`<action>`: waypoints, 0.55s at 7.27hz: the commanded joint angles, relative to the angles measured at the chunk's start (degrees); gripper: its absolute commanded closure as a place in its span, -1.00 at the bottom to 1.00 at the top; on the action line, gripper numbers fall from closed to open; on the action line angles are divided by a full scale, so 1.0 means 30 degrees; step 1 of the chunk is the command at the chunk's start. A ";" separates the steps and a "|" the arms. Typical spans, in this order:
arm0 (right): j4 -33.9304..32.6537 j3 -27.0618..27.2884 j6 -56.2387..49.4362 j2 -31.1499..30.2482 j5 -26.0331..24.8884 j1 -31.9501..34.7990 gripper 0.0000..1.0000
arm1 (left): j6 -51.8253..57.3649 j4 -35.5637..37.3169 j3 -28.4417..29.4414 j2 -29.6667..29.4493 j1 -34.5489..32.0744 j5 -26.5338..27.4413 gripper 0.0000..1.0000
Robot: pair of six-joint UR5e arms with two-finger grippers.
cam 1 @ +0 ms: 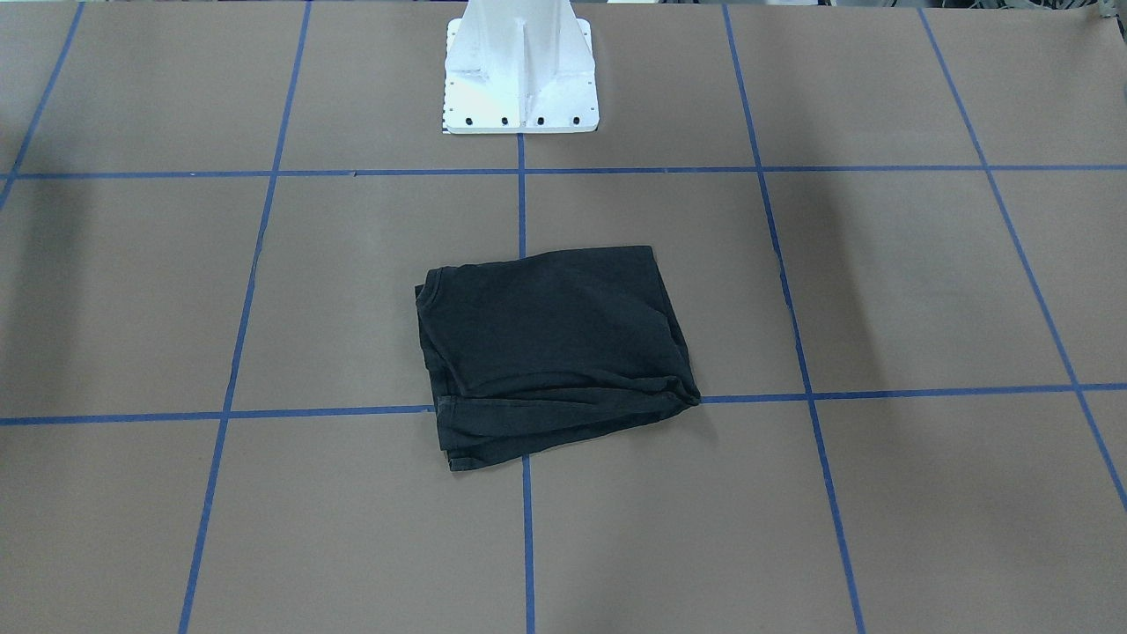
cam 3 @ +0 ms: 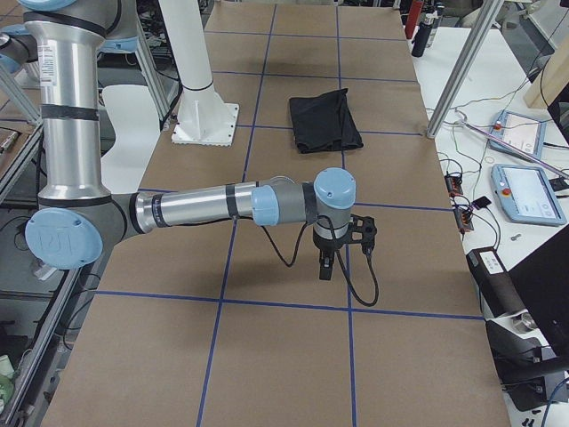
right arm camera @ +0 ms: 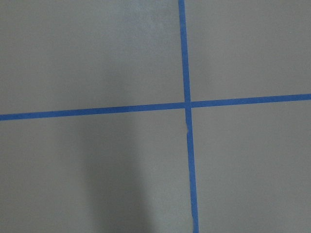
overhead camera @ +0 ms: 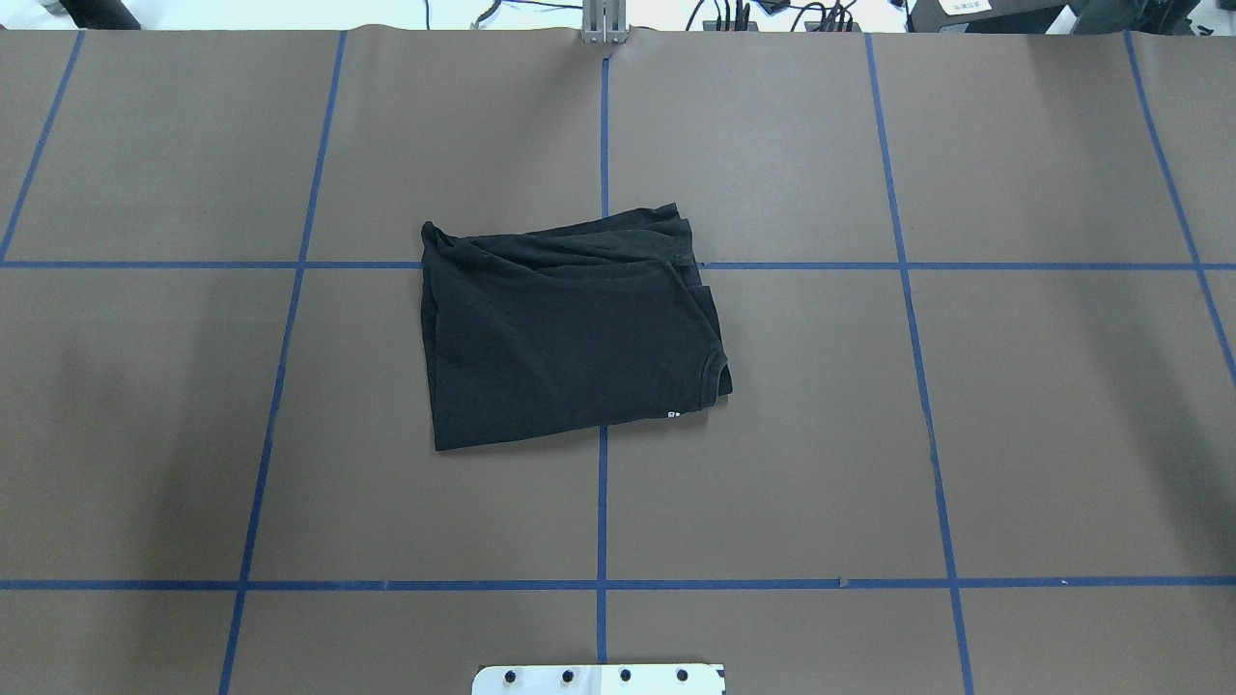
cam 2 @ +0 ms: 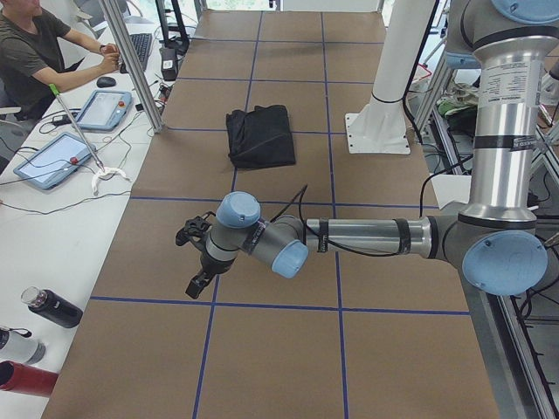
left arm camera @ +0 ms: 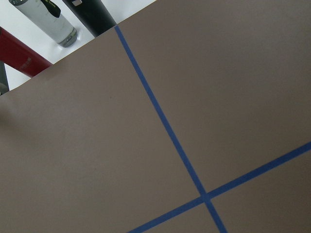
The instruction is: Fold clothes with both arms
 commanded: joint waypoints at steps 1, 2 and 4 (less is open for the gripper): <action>-0.2935 0.0117 -0.3454 0.0229 0.0123 0.0381 -1.00 | 0.2789 0.3965 -0.0399 -0.0015 -0.0292 -0.0258 -1.00; -0.3502 0.0351 -0.3789 0.0260 0.0123 0.0469 -1.00 | 0.2946 0.6219 -0.1360 -0.0015 -0.0292 -0.0811 -1.00; -0.3507 0.0383 -0.3792 -0.0003 0.0908 0.0528 -1.00 | 0.2860 0.9047 -0.2042 0.0014 -0.0322 -0.2977 -1.00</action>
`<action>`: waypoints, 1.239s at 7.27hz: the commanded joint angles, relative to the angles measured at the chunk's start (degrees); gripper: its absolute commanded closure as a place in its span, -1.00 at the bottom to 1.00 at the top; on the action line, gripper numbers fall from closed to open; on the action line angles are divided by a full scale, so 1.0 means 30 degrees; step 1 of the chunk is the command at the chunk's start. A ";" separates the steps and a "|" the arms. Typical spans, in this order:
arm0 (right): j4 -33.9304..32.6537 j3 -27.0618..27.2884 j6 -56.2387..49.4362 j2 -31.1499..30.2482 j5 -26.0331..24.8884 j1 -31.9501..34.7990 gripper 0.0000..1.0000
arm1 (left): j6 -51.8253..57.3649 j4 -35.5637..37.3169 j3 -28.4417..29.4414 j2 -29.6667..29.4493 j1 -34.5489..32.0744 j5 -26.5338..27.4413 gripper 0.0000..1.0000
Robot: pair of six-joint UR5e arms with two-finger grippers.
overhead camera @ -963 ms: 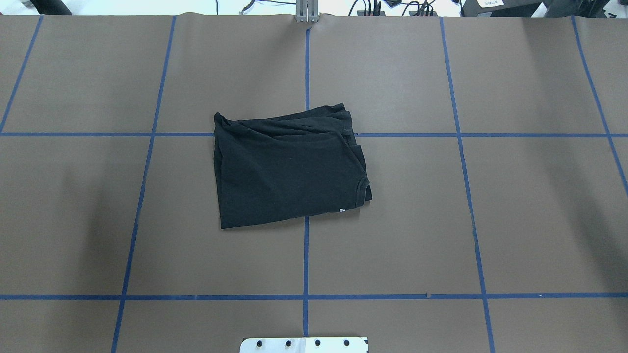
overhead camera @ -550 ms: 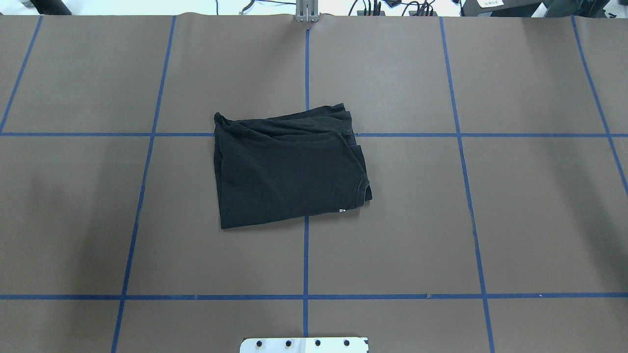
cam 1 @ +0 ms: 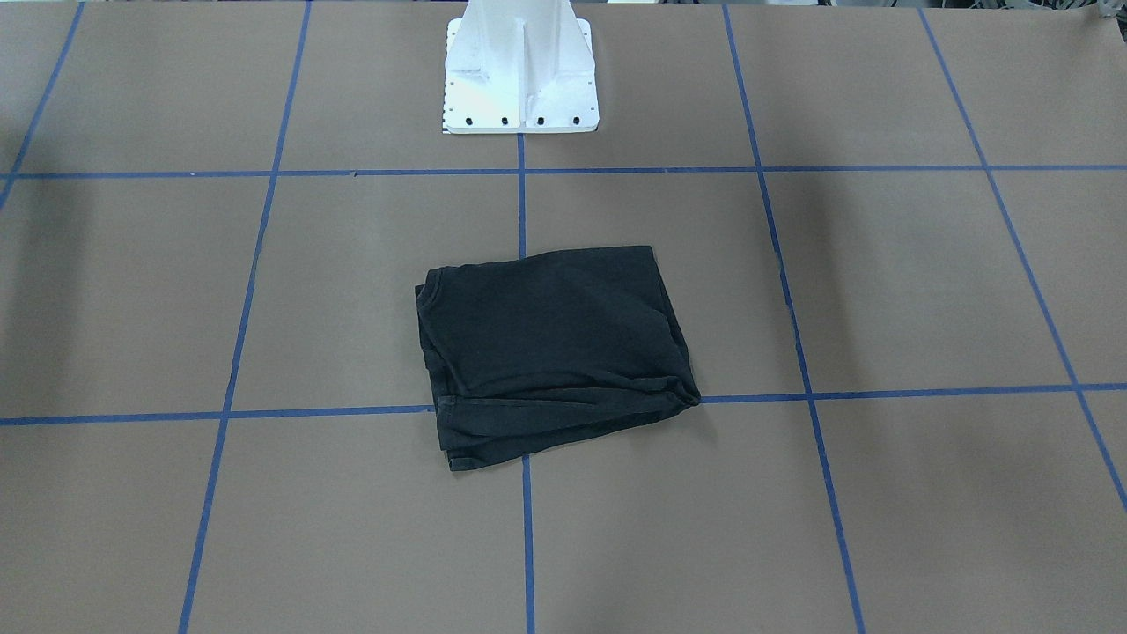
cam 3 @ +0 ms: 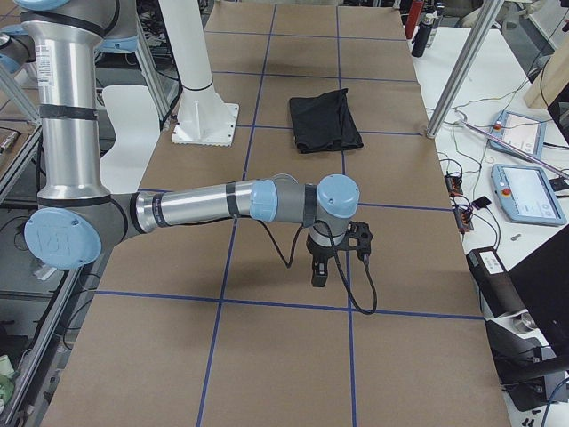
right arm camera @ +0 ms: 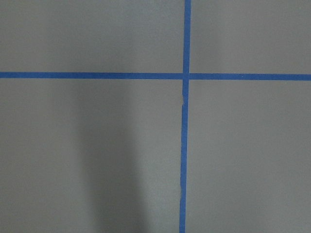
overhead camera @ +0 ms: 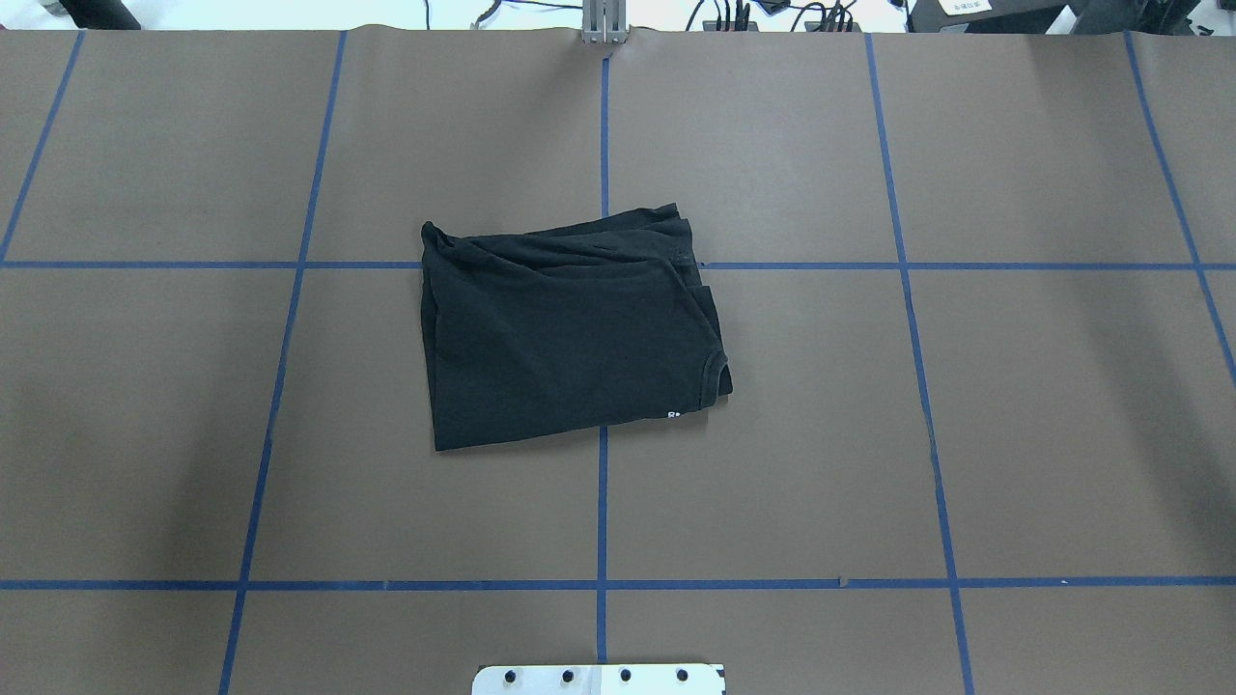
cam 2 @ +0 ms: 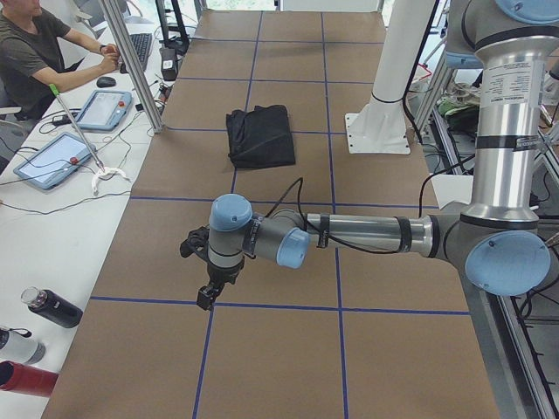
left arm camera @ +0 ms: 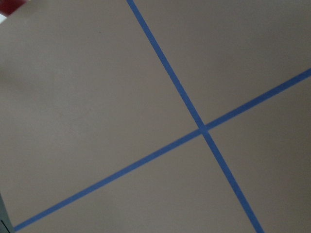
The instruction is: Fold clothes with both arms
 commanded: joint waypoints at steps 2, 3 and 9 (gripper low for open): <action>-0.0053 -0.0024 -0.0145 -0.0222 0.0638 0.0041 -1.00 | 0.0028 0.2506 -0.0497 -0.0036 -0.0017 -0.1177 -0.99; 0.0035 -0.0083 -0.0174 -0.0280 0.0609 0.0041 -1.00 | 0.0028 0.2540 -0.0701 0.0080 -0.0220 -0.1206 -0.99; 0.1556 -0.1105 -0.2665 -0.1393 0.0316 0.0303 -1.00 | 0.0087 0.2511 -0.0644 0.0169 -0.1042 -0.1177 -1.00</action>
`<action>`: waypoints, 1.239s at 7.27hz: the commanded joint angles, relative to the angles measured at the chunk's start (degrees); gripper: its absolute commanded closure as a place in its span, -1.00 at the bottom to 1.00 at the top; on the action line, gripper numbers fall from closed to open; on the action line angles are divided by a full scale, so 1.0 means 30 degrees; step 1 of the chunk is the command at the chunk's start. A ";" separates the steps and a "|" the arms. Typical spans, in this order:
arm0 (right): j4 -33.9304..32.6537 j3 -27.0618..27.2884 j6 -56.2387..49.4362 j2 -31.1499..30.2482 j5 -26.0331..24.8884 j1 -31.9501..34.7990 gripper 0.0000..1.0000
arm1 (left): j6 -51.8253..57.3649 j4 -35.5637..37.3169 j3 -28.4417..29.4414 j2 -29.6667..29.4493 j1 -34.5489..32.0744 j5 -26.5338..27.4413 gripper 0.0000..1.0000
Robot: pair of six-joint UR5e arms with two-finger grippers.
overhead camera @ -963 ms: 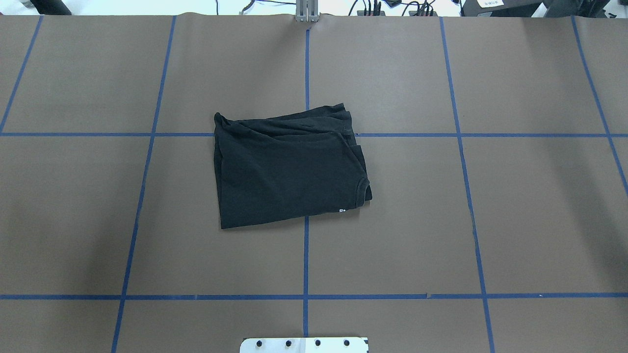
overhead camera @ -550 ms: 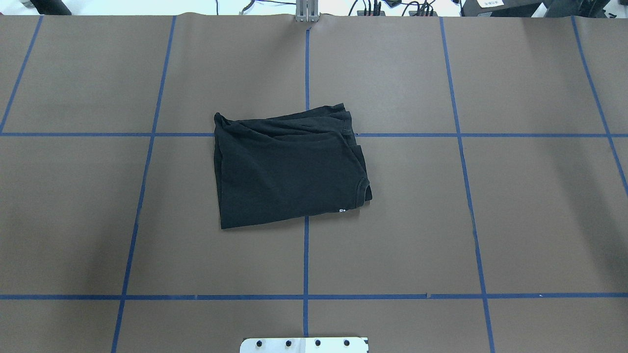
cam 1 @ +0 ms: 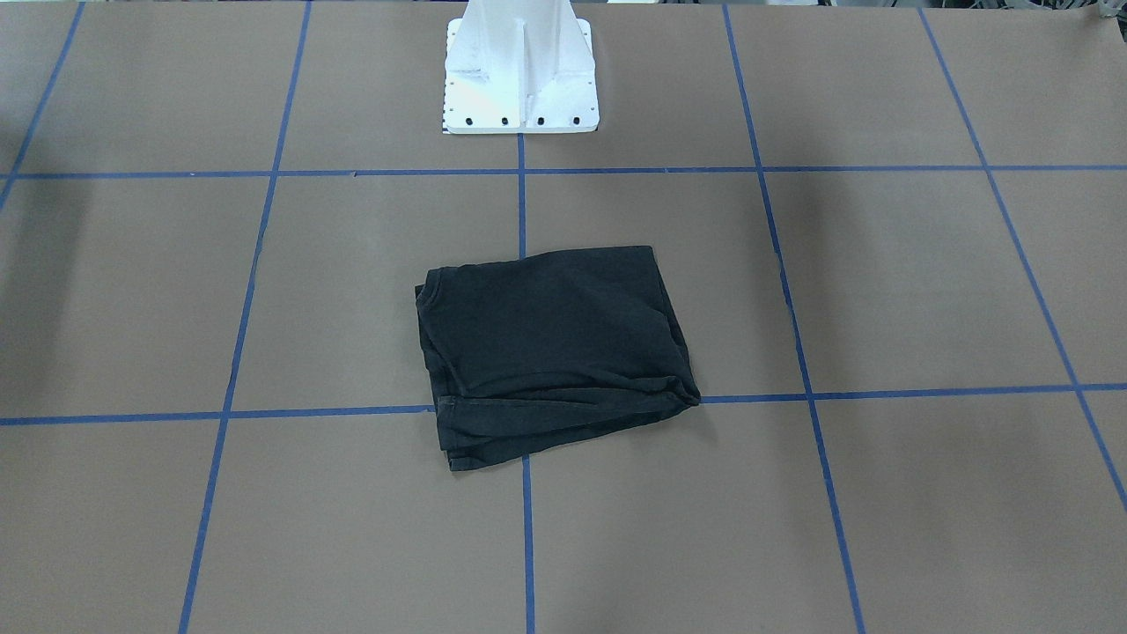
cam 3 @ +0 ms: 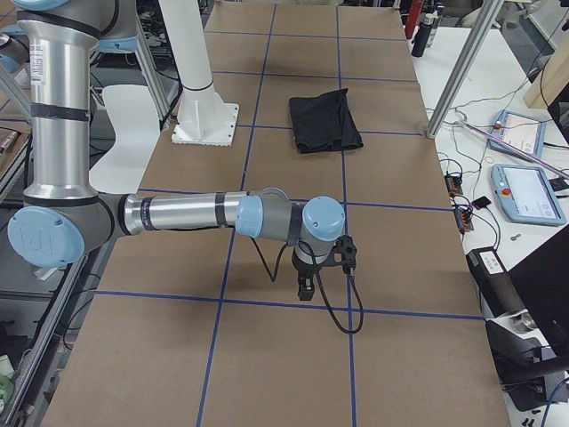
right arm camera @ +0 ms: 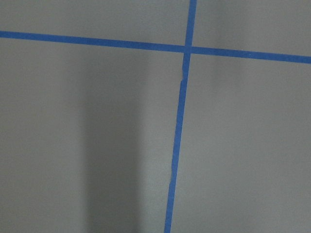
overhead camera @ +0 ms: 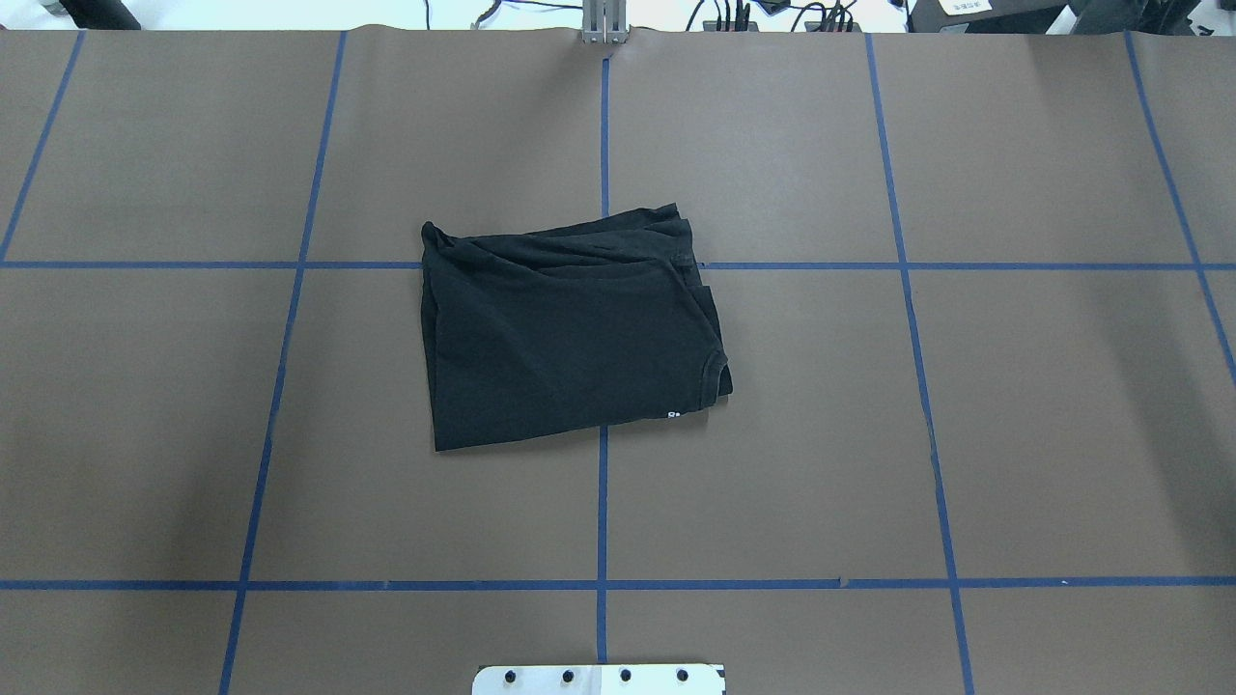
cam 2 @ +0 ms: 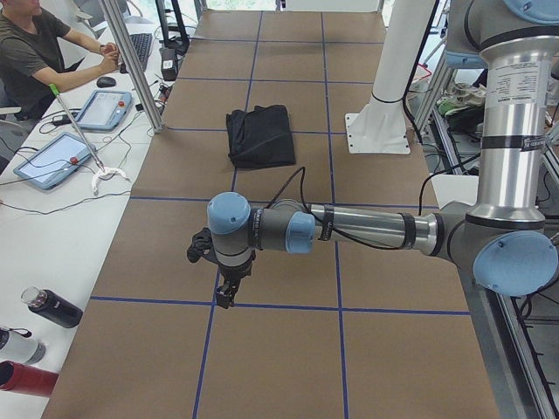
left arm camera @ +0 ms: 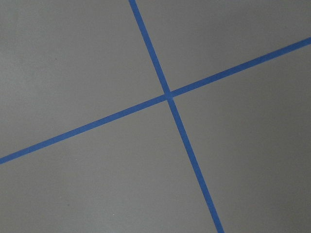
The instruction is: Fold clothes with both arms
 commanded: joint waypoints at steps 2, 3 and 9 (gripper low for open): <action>0.1663 -0.0398 -0.0042 -0.0488 -0.0041 0.0572 -1.00 | -0.0025 -0.0005 -0.0025 0.0050 -0.0029 0.0014 -0.99; 0.1666 -0.0369 -0.0013 -0.0401 -0.0041 0.0631 -1.00 | -0.0083 -0.0005 0.0004 0.0050 -0.0029 0.0014 -1.00; 0.1695 -0.0369 0.2888 -0.0224 -0.0042 0.0661 -1.00 | -0.3335 -0.0180 0.0209 -0.0068 -0.0029 0.0014 -0.99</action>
